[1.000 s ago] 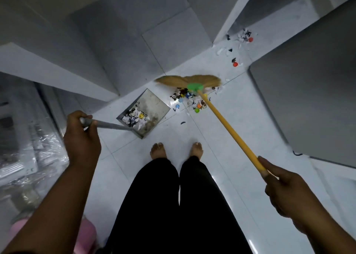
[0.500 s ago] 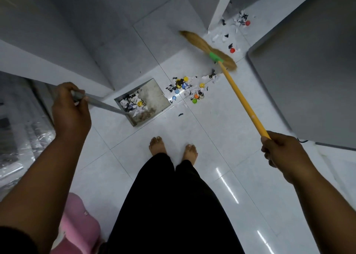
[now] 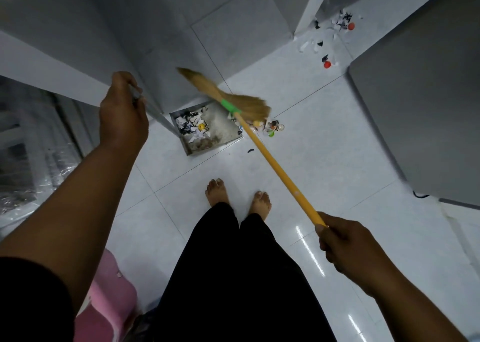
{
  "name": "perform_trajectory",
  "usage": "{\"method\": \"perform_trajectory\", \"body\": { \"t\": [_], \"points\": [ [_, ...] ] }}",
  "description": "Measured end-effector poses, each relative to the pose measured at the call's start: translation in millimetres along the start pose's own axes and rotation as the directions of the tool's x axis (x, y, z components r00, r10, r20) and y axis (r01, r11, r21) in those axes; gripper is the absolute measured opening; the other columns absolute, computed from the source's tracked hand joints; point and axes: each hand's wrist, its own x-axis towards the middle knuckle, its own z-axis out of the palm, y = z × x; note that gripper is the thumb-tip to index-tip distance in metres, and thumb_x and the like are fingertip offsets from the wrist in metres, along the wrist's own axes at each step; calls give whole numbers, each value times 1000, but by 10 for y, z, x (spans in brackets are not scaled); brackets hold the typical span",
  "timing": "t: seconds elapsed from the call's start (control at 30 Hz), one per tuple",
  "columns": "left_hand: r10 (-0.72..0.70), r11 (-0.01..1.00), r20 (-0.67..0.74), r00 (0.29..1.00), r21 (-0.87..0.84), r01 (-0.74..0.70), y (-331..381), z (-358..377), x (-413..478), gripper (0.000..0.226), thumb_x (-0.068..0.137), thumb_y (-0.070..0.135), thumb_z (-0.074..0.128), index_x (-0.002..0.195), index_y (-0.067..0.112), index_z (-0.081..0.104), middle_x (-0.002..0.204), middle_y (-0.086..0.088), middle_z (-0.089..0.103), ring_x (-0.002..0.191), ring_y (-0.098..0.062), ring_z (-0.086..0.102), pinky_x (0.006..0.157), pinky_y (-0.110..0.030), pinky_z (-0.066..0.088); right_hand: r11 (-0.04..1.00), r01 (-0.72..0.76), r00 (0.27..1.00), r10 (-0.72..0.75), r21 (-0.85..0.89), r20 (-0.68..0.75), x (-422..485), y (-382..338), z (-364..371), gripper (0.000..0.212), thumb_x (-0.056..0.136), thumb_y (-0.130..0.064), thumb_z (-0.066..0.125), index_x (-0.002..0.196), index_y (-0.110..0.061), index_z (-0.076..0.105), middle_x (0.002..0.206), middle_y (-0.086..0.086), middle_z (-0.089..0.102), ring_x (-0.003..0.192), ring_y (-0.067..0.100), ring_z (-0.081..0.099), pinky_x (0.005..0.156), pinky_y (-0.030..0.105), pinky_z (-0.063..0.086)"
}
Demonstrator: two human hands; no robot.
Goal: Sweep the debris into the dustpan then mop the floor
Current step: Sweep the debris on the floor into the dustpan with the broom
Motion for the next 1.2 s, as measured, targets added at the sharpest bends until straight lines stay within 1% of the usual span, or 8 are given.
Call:
{"method": "perform_trajectory", "body": {
  "t": [0.17, 0.33, 0.43, 0.63, 0.8, 0.9, 1.07, 1.2],
  "points": [
    [-35, 999, -4, 999, -9, 35, 6, -11, 26, 54, 91, -1, 49, 96, 51, 33, 102, 7, 53, 91, -5, 52, 83, -19, 44, 997, 78, 996, -78, -12, 54, -387, -83, -74, 19, 98, -25, 53, 100, -33, 70, 59, -4, 51, 48, 9, 38, 45, 18, 34],
    [-64, 997, 4, 998, -43, 64, -44, -97, -33, 55, 91, -2, 51, 98, 50, 33, 105, 0, 57, 96, -9, 55, 85, -21, 47, 996, 74, 995, -77, -49, -70, -673, -135, -369, 27, 94, -18, 59, 104, -41, 70, 59, 1, 55, 45, 8, 41, 45, 17, 37],
    [-63, 997, 14, 998, -54, 64, -70, -144, -106, 55, 92, -2, 52, 99, 50, 33, 105, 0, 55, 95, -9, 54, 80, -6, 43, 993, 66, 986, -81, -102, -149, -690, -152, -563, 28, 93, -16, 60, 108, -38, 70, 59, 2, 57, 44, 7, 43, 44, 17, 38],
    [-76, 994, 15, 997, -74, 77, -119, -224, -235, 55, 92, -1, 54, 98, 50, 34, 110, 0, 59, 101, -10, 57, 83, -1, 44, 966, -4, 974, -54, -257, -220, -541, -36, -727, 19, 96, -21, 56, 85, -35, 64, 56, -2, 58, 41, 7, 48, 42, 13, 38],
    [-90, 994, 20, 996, -54, 91, -130, -234, -322, 55, 93, -1, 54, 98, 51, 35, 105, 4, 55, 97, -6, 54, 81, 4, 41, 984, -176, 977, 176, 11, -121, -394, 59, -537, 25, 98, -14, 53, 75, -14, 63, 55, 1, 49, 44, 14, 38, 49, 25, 32],
    [-92, 994, 20, 996, -61, 93, -110, -198, -350, 57, 92, -1, 54, 98, 52, 35, 104, 6, 55, 97, -6, 54, 82, 2, 41, 955, -234, 971, 239, 181, -4, -373, 1, -319, 34, 97, -9, 52, 66, -18, 62, 57, 3, 44, 44, 14, 30, 45, 21, 25],
    [-79, 994, 26, 997, -75, 81, -79, -143, -336, 59, 91, -4, 53, 100, 52, 36, 96, 24, 50, 89, 4, 54, 82, -1, 44, 940, -197, 978, 167, 279, 126, -459, -176, -87, 26, 99, -10, 52, 90, -20, 74, 61, 9, 49, 42, 16, 34, 42, 20, 25],
    [-86, 993, 13, 996, -73, 87, -96, -141, -323, 58, 91, -4, 53, 99, 51, 35, 102, 10, 54, 91, 0, 53, 82, 0, 43, 949, -140, 988, 114, 281, 108, -624, -302, -102, 33, 97, -12, 54, 94, -36, 76, 61, 11, 54, 43, 19, 39, 40, 20, 32]
  ]
}}
